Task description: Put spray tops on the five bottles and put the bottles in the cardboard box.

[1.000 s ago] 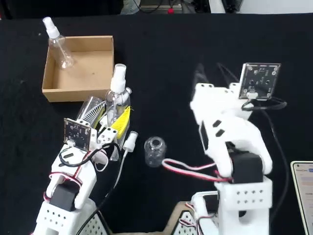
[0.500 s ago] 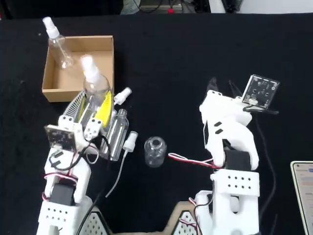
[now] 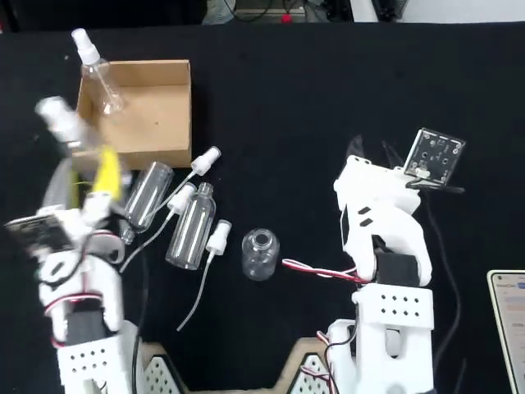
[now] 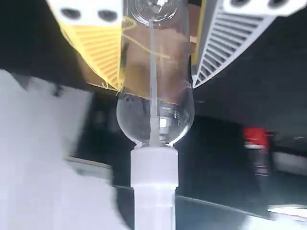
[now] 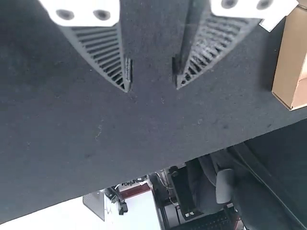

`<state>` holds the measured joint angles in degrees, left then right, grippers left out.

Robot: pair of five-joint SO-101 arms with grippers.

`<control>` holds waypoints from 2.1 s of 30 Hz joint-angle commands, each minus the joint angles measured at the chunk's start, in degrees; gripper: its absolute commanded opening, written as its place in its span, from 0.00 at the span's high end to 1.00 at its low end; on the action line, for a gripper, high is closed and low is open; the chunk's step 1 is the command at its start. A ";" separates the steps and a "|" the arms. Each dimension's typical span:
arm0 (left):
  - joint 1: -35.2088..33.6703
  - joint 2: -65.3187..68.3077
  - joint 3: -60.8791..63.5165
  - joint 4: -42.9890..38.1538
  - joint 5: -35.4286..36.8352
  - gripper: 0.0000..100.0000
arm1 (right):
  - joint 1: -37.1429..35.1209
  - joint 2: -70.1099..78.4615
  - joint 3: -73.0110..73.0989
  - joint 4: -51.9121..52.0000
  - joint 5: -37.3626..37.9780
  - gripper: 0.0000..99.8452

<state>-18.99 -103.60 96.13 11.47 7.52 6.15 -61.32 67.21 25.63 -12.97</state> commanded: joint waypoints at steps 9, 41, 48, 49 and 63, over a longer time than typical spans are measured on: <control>-27.47 -0.97 -5.49 -0.44 1.32 0.88 | -4.04 -1.19 0.84 -1.58 -0.26 0.86; -27.82 41.67 -29.23 -14.95 -1.41 0.89 | -3.87 -0.92 1.89 -1.49 -0.18 0.86; -27.65 52.75 -18.86 -45.80 -1.85 0.88 | -3.87 -0.84 1.89 -1.49 -0.18 0.86; -27.65 54.77 -18.33 -47.91 -1.85 0.88 | -3.87 -0.84 1.89 -1.49 -0.18 0.86; -33.19 91.08 -33.98 -57.93 -1.41 0.89 | -3.96 -1.19 2.59 -1.67 -0.18 0.86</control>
<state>-50.55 -19.82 66.07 -37.41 5.93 2.73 -61.41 70.29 25.45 -12.97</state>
